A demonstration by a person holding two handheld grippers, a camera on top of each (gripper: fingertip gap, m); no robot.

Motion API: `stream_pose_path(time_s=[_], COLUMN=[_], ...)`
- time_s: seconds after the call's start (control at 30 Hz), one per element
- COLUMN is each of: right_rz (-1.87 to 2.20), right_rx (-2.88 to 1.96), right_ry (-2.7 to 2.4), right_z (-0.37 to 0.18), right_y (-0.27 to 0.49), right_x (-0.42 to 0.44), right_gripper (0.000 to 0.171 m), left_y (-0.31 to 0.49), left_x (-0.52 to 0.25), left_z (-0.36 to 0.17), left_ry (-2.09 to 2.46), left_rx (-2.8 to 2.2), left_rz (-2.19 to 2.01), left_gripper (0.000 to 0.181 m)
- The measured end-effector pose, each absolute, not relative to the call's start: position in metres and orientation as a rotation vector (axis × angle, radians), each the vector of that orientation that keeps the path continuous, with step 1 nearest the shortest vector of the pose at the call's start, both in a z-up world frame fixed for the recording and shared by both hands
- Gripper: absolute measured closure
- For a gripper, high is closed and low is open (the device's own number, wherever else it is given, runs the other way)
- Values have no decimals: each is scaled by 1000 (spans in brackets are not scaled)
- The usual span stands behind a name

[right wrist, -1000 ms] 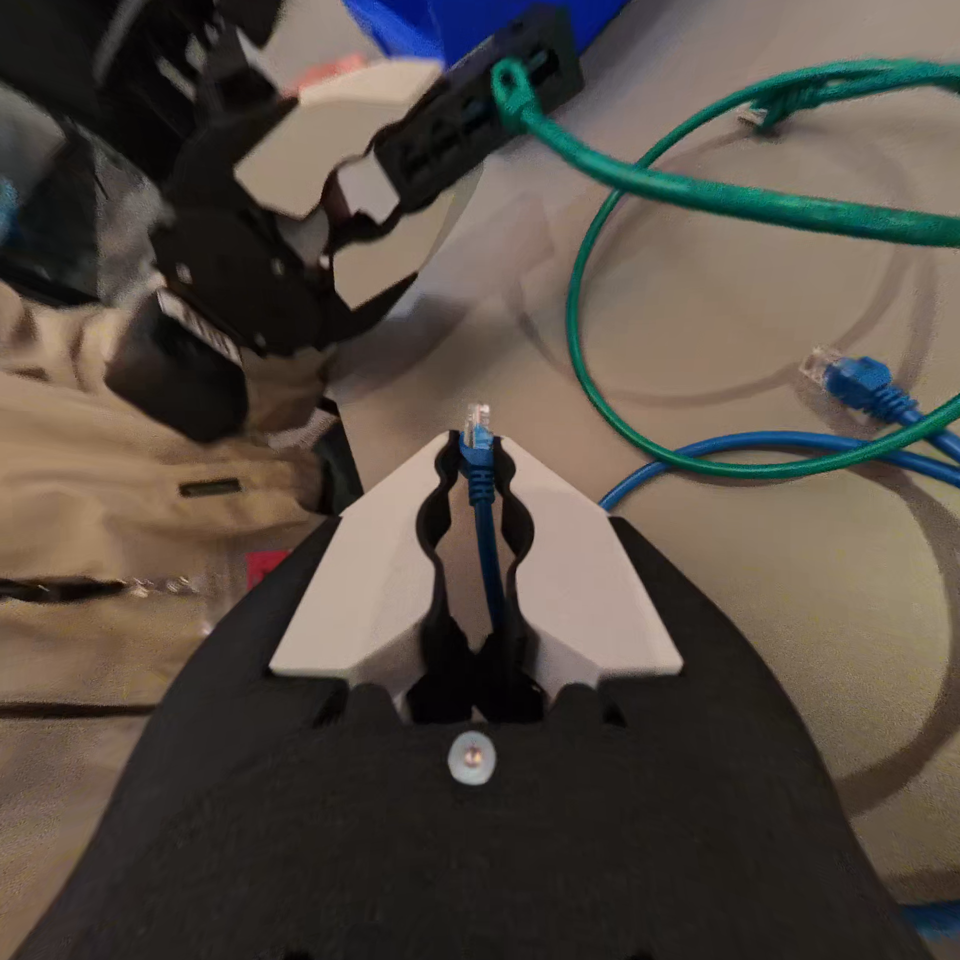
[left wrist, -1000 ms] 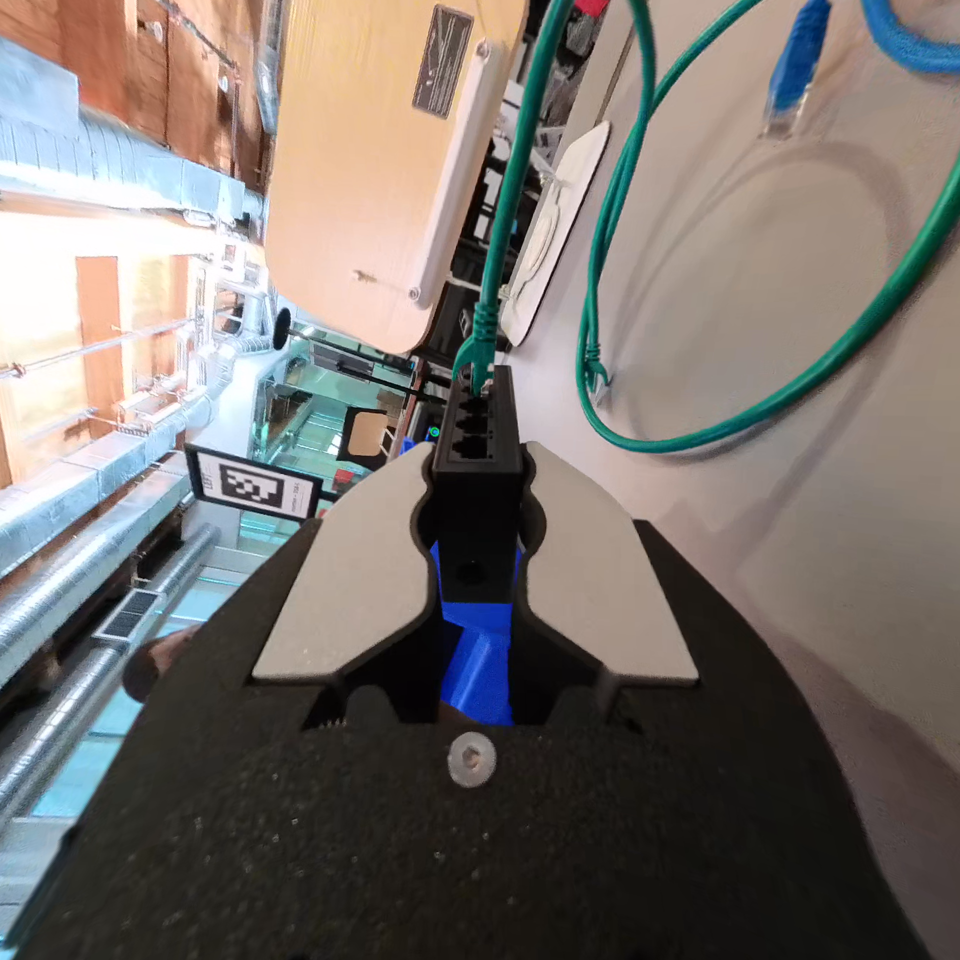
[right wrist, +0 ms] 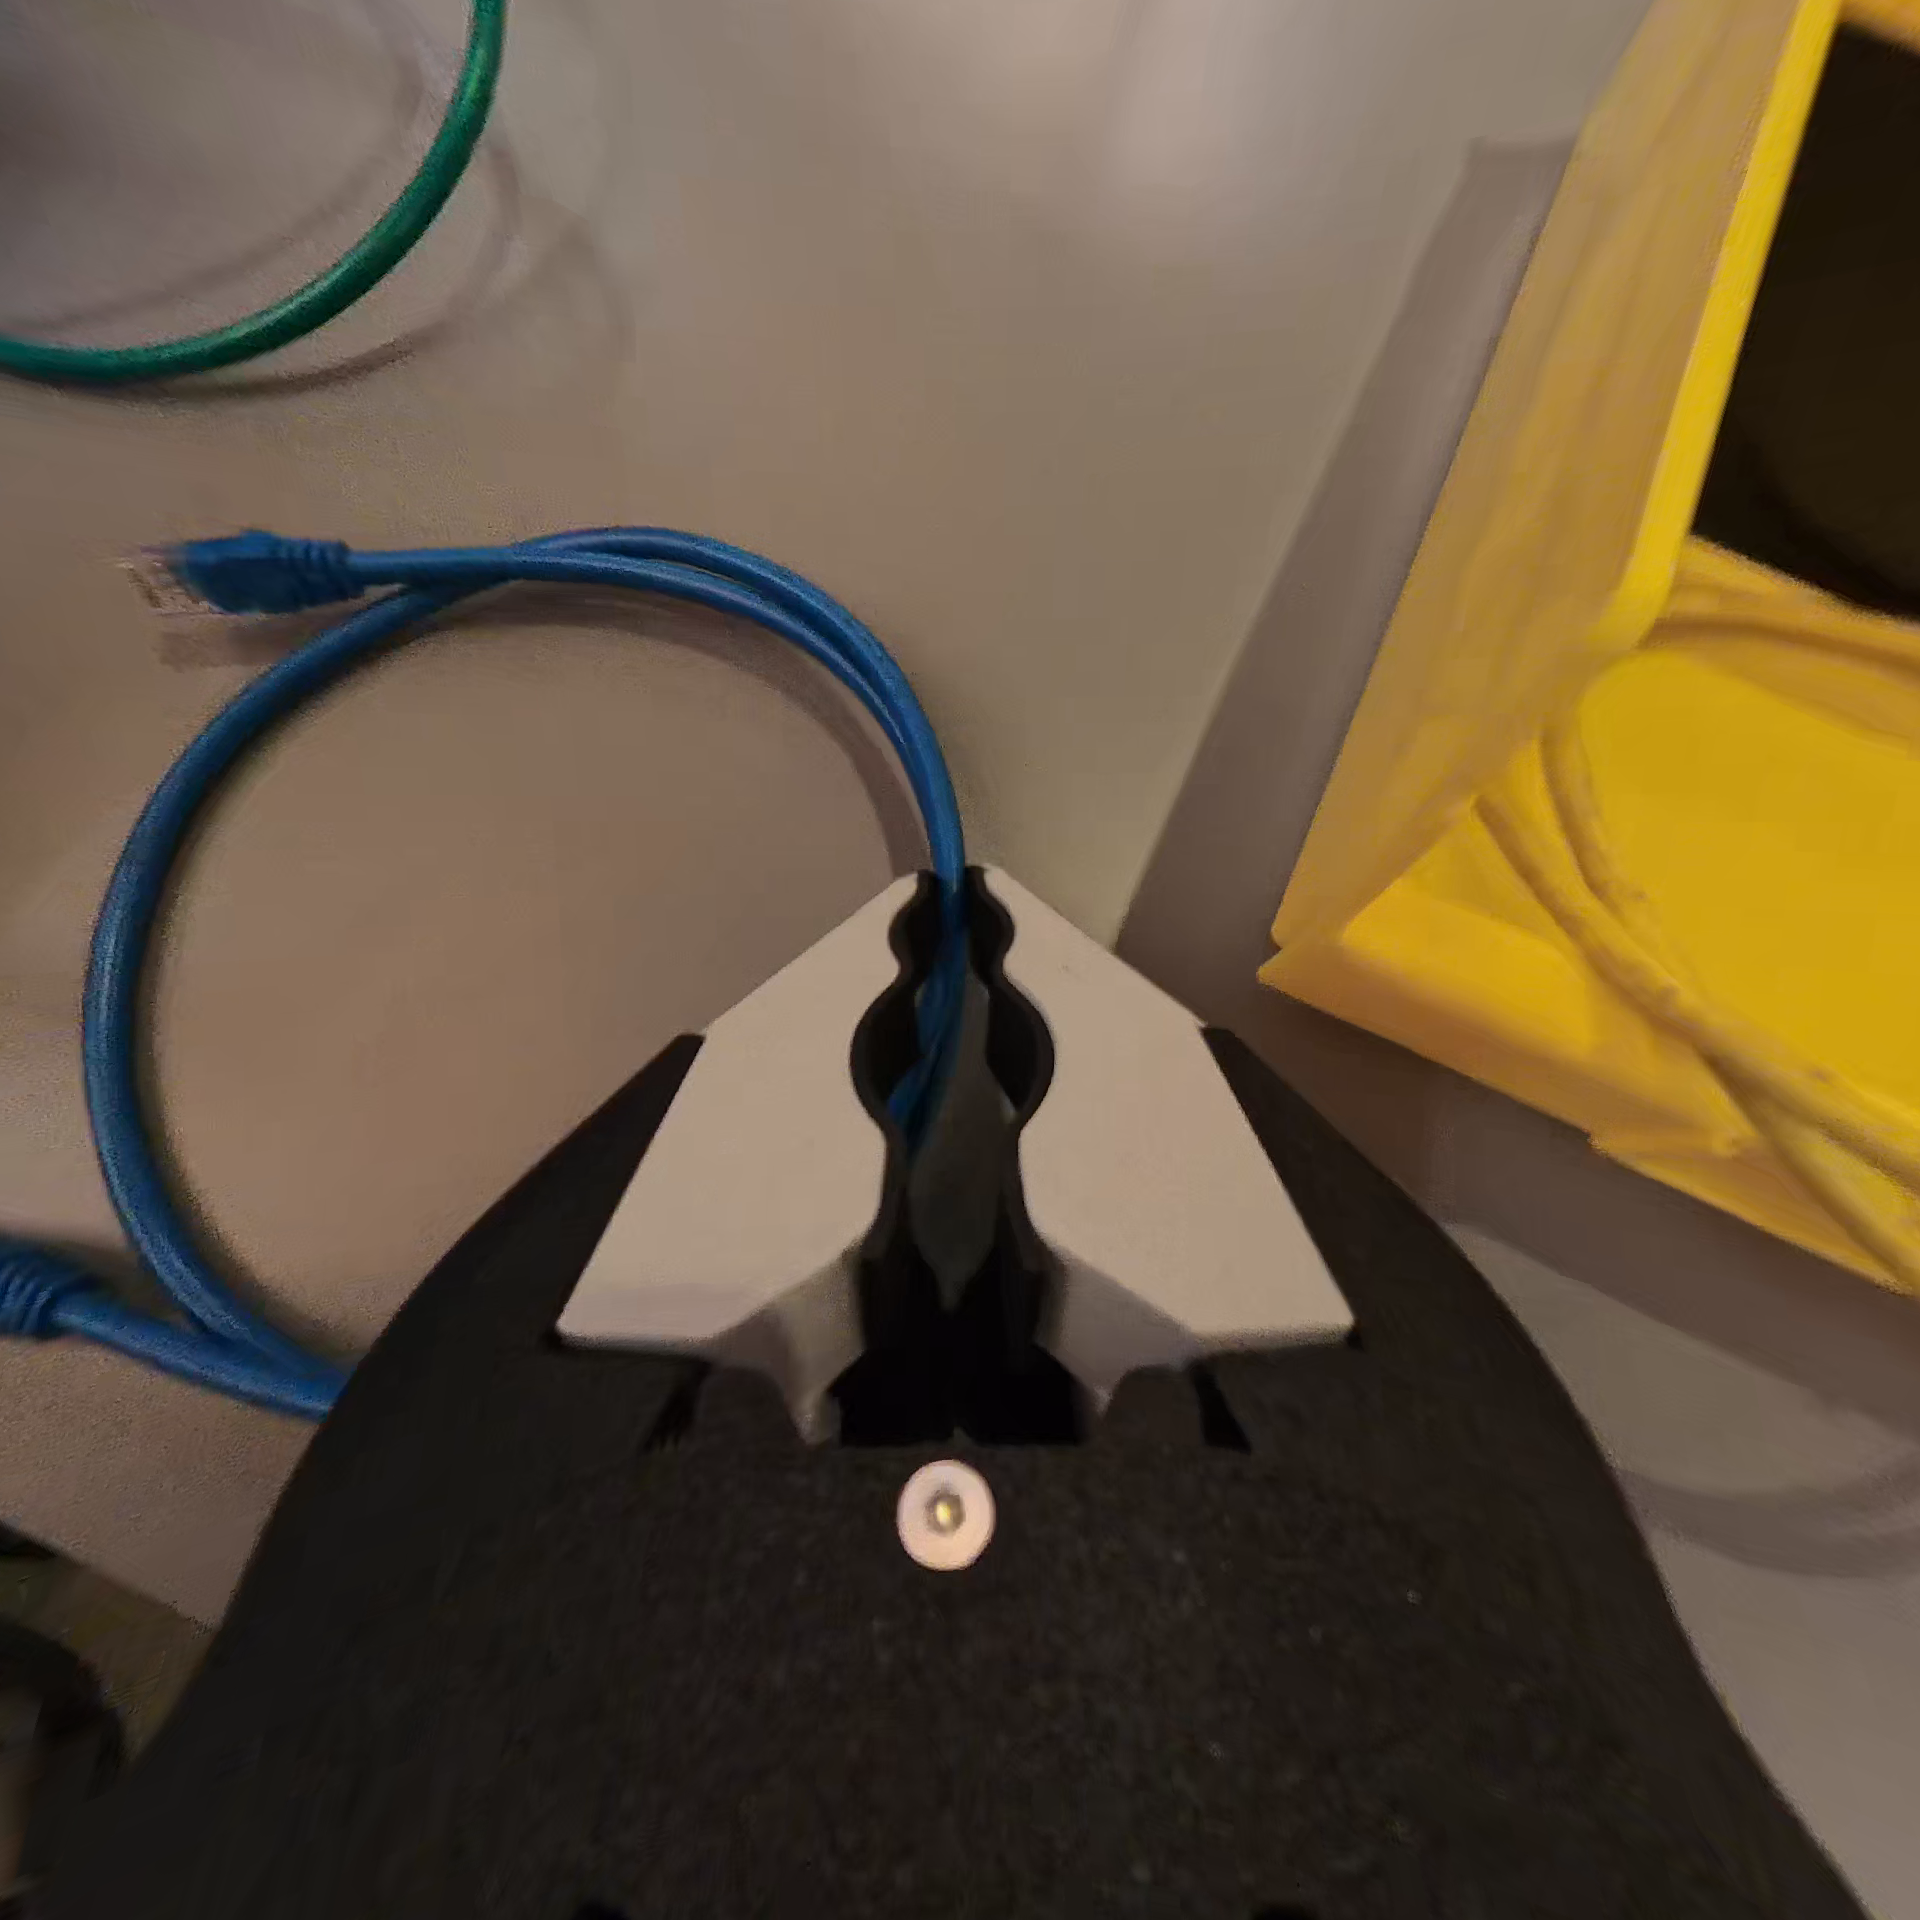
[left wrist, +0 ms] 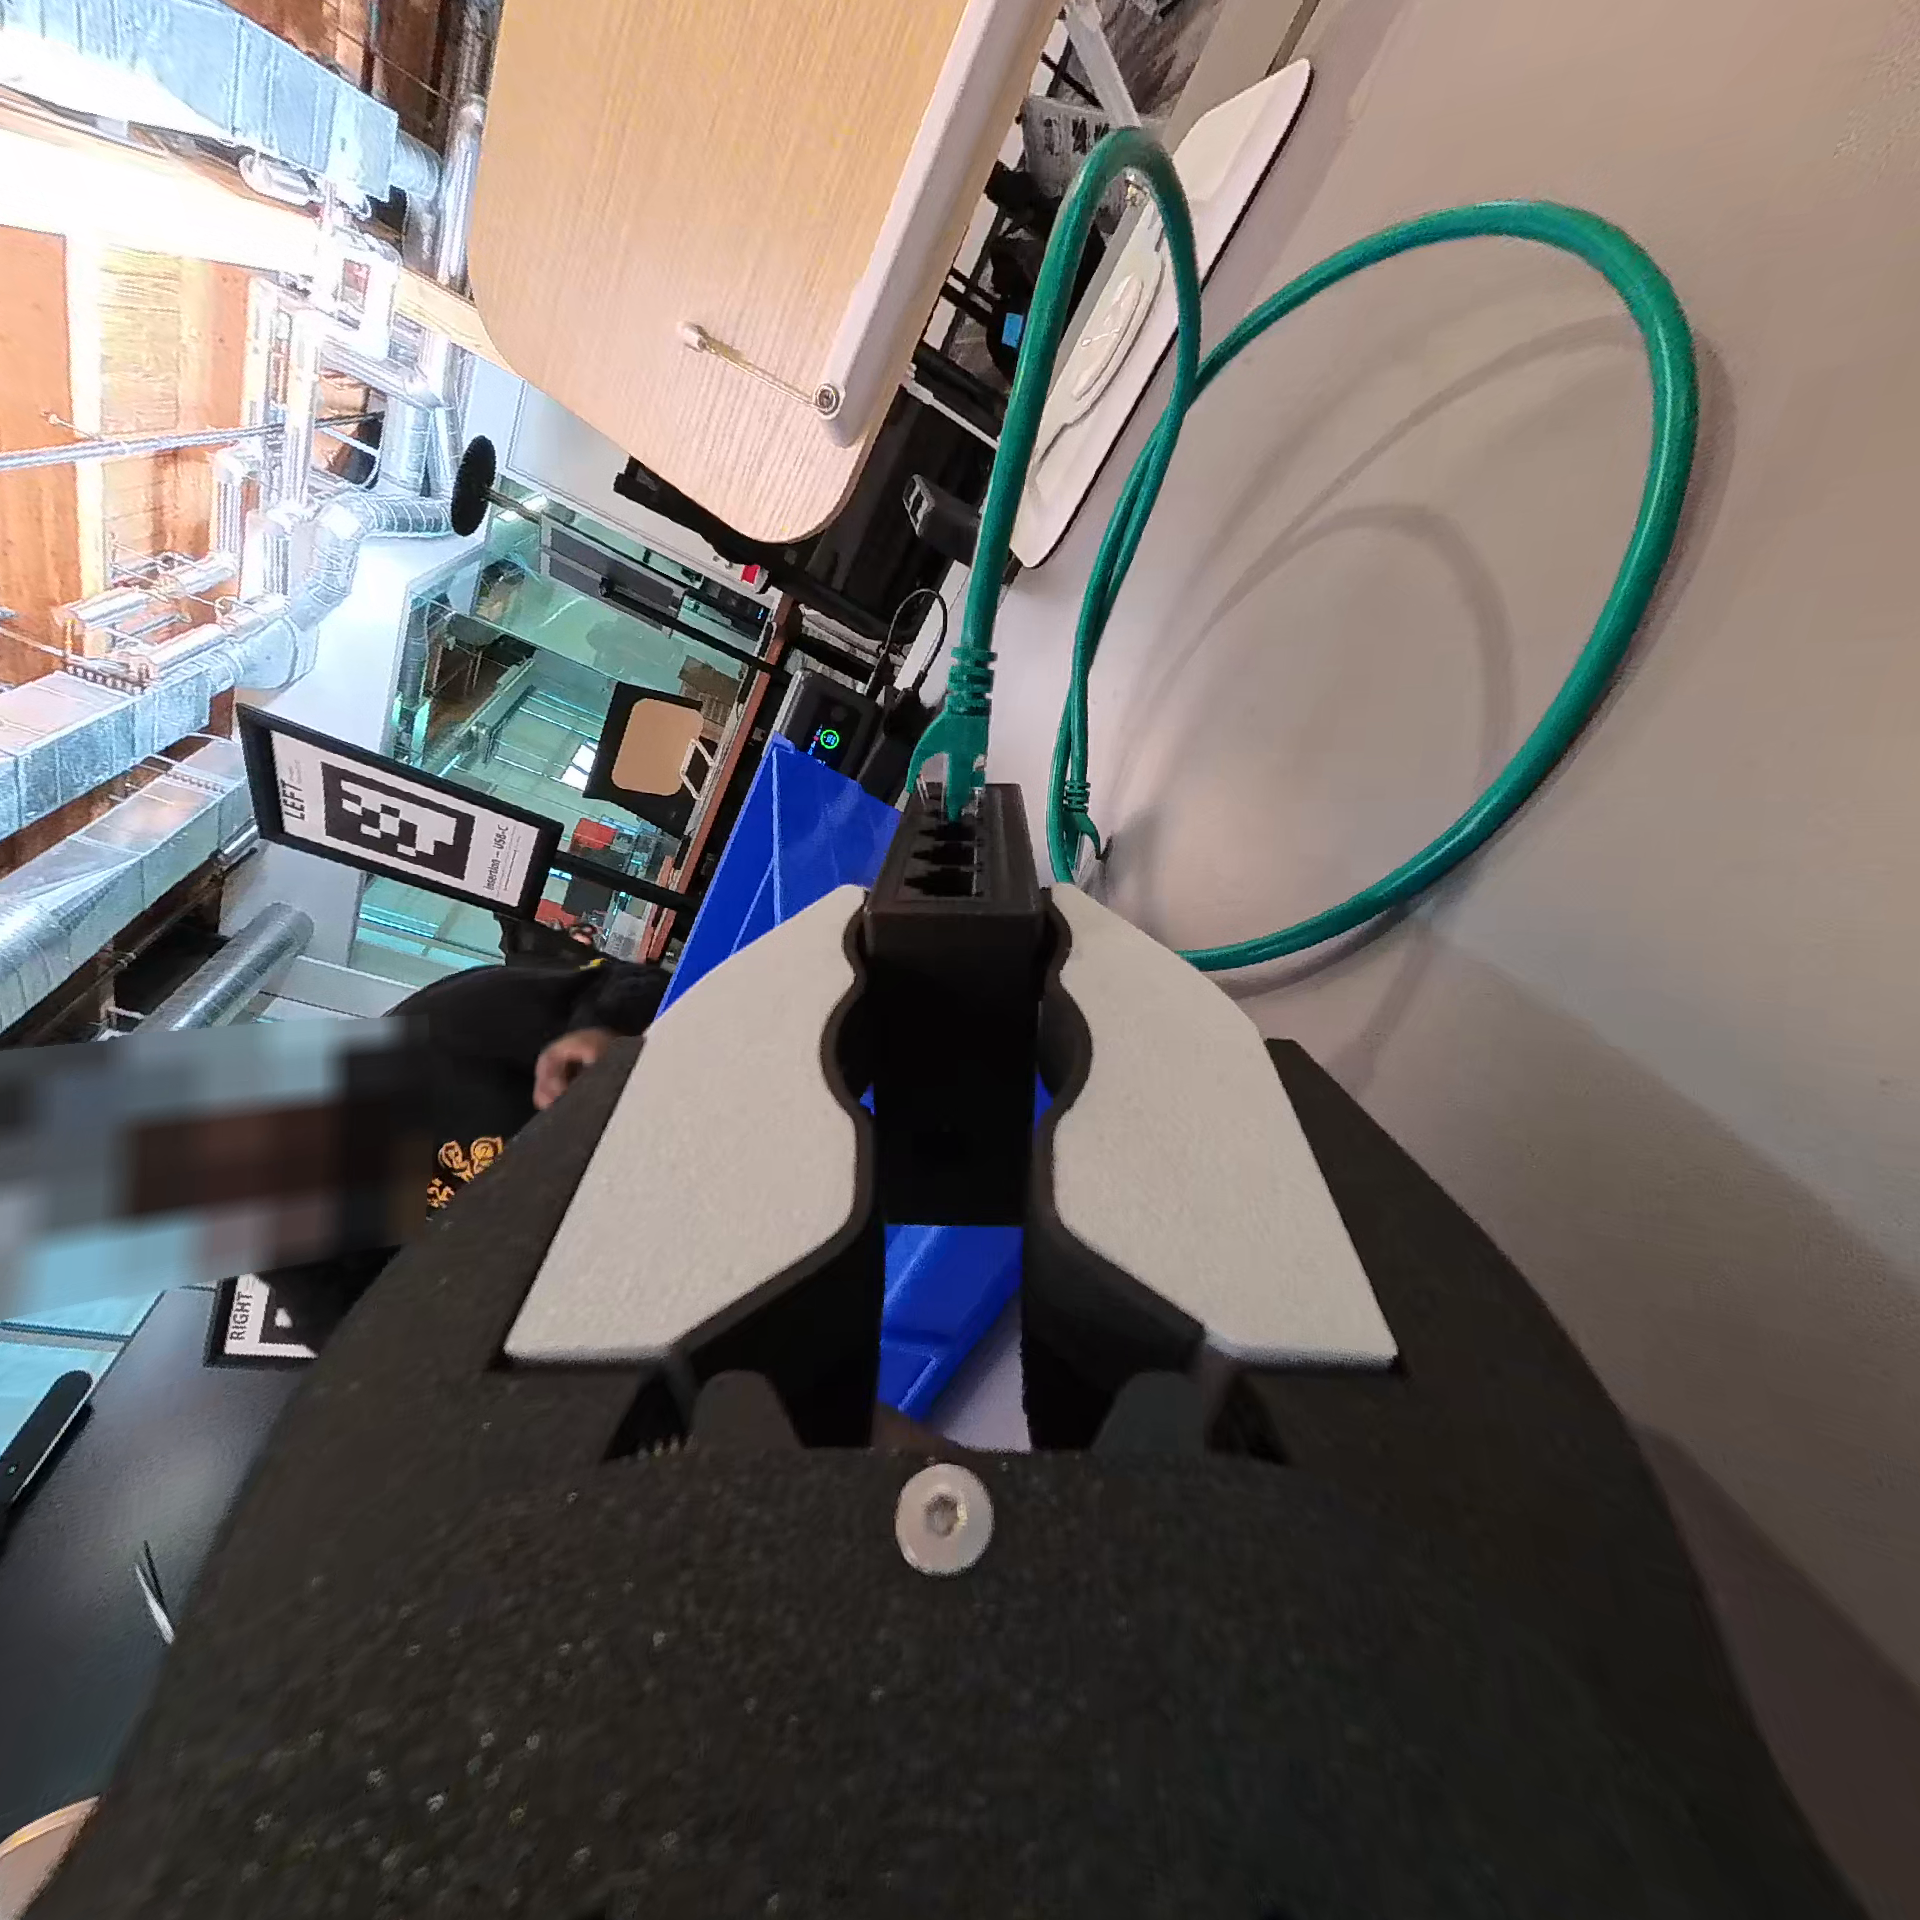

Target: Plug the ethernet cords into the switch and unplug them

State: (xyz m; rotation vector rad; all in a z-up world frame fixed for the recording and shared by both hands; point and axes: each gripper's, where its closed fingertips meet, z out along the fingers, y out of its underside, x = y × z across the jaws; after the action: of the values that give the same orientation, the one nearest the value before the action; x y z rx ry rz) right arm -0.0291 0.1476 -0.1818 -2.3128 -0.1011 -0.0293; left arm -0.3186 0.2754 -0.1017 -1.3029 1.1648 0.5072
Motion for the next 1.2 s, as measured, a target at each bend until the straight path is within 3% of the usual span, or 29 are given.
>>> stream_pose_path(time_s=[0.2, 0.4, 0.67, 0.9, 1.13, 1.2], right_rz=[-137, -163, 18, -85, -394, -426], right_rx=[-2115, -2033, -2344, -2751, -2891, -2873], right_ry=[-186, 72, 420, 357, 289, 240], right_z=[-84, 20, -38, -119, -131, -126], right_y=[141, 123, 119, 128, 144, 149], right_x=[-24, 81, 211, 213, 228, 226], right_gripper=[167, 167, 167, 167, 164, 155], left_y=[276, 275, 273, 273, 268, 266], left_x=[-317, -313, -312, -310, -305, -302], left_z=[-105, -109, -112, -115, -112, -108], left_ry=[1173, 1191, 1206, 1220, 1231, 1225], left_rx=[-1314, -1321, -1338, -1348, -1321, -1308], left_rz=[493, 479, 468, 466, 452, 434], left_gripper=[154, 154, 154, 154, 154, 154])
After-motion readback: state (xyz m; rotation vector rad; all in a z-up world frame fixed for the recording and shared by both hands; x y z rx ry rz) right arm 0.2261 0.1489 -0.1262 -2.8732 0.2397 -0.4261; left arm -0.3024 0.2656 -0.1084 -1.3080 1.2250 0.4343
